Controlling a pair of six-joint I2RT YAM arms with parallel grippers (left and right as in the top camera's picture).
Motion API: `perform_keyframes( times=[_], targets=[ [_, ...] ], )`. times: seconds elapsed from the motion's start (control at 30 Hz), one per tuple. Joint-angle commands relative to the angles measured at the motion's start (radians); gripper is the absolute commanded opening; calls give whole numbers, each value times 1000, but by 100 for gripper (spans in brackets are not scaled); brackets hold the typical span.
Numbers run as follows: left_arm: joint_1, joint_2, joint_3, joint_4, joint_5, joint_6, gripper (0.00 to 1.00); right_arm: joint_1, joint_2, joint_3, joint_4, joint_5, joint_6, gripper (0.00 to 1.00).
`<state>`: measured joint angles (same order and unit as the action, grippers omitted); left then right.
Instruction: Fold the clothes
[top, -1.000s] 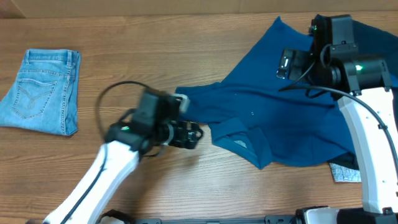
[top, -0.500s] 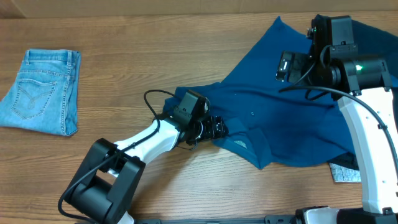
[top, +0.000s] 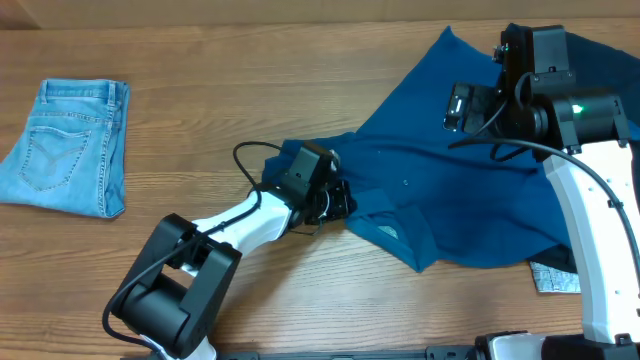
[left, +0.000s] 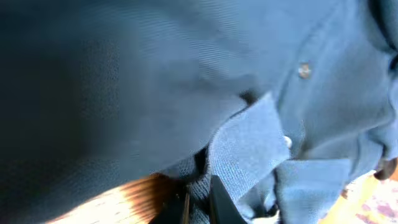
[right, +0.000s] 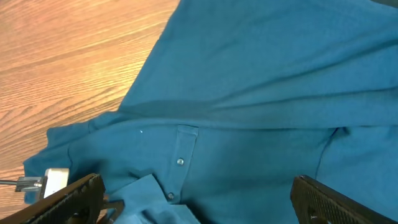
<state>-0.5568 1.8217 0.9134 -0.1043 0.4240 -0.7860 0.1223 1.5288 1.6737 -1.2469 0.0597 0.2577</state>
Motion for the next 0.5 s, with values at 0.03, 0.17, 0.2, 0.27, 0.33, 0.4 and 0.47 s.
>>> perform_keyframes(
  times=[0.03, 0.17, 0.2, 0.27, 0.33, 0.4, 0.47],
  targets=[
    [156, -90, 18, -100, -126, 121, 4, 0, -11, 24, -7, 29, -3, 100],
    [420, -180, 100, -221, -168, 254, 4, 0, -11, 24, -9, 29, -2, 100],
    [485, -185, 137, -243, -156, 266, 4, 0, -11, 24, -10, 29, -2, 100],
    [602, -182, 221, -268, -130, 303, 4, 0, -11, 24, -16, 29, -2, 100],
    [663, -181, 273, -286, -132, 329, 4, 0, -11, 24, -22, 29, -2, 100],
    [714, -181, 327, -310, -140, 369, 4, 0, -11, 24, -29, 29, -2, 100],
    [746, -181, 365, -345, -146, 396, 4, 0, -11, 24, -37, 29, -2, 100]
  ],
)
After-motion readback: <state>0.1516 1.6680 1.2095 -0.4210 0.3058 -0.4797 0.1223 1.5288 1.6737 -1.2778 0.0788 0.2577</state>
